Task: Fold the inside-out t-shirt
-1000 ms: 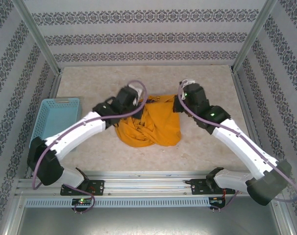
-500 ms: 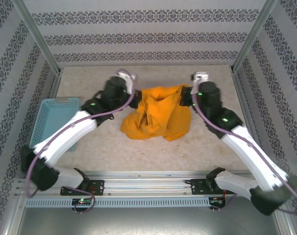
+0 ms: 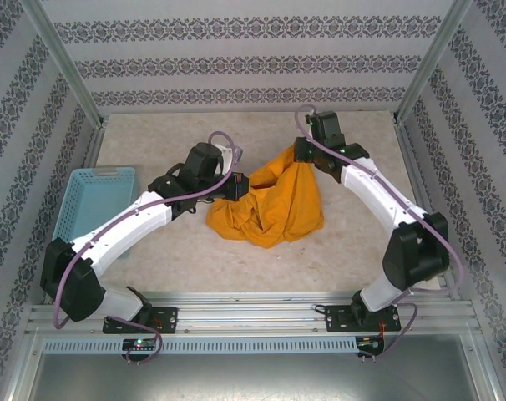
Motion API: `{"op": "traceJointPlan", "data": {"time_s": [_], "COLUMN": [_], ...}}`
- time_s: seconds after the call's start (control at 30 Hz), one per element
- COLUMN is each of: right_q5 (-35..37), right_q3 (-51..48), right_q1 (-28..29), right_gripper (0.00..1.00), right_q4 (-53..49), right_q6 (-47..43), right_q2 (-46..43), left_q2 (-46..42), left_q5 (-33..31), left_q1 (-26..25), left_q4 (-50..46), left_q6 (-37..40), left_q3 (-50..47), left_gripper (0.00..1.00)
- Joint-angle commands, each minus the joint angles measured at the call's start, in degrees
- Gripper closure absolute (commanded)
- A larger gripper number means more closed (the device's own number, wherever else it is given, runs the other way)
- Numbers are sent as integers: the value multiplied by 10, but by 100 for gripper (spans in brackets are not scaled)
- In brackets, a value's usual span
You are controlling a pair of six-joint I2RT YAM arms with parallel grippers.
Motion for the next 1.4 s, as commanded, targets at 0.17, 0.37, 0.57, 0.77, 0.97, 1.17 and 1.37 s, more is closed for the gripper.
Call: {"op": "traceJointPlan", "data": {"time_s": [0.17, 0.37, 0.57, 0.77, 0.97, 1.17, 1.37], "right_q5": [-11, 39, 57, 123, 146, 18, -71], "right_q3": [-159, -320, -333, -228, -182, -166, -147], "right_q1": [94, 274, 312, 311, 311, 255, 210], "right_gripper": [36, 33, 41, 56, 100, 100, 100], "right_q4": [38, 130, 194, 140, 84, 71, 62], "right_q6": [-19, 19, 35, 10, -41, -57, -34], "right_q2": [-167, -263, -178, -70, -100, -219, -212], "left_q2": [-23, -8, -10, -26, -61, -238, -223], "left_q5": [3, 30, 31, 23, -48, -230, -94], "left_q1": [51, 79, 81, 82, 109, 133, 132], "left_q4": [73, 100, 94, 79, 7, -3, 2], "left_q6": [-88, -109, -106, -105, -88, -64, -85], "left_q3": [-24, -18, -5, -7, 8, -36, -40], "left_gripper": [100, 100, 100, 100, 100, 100, 100]}}
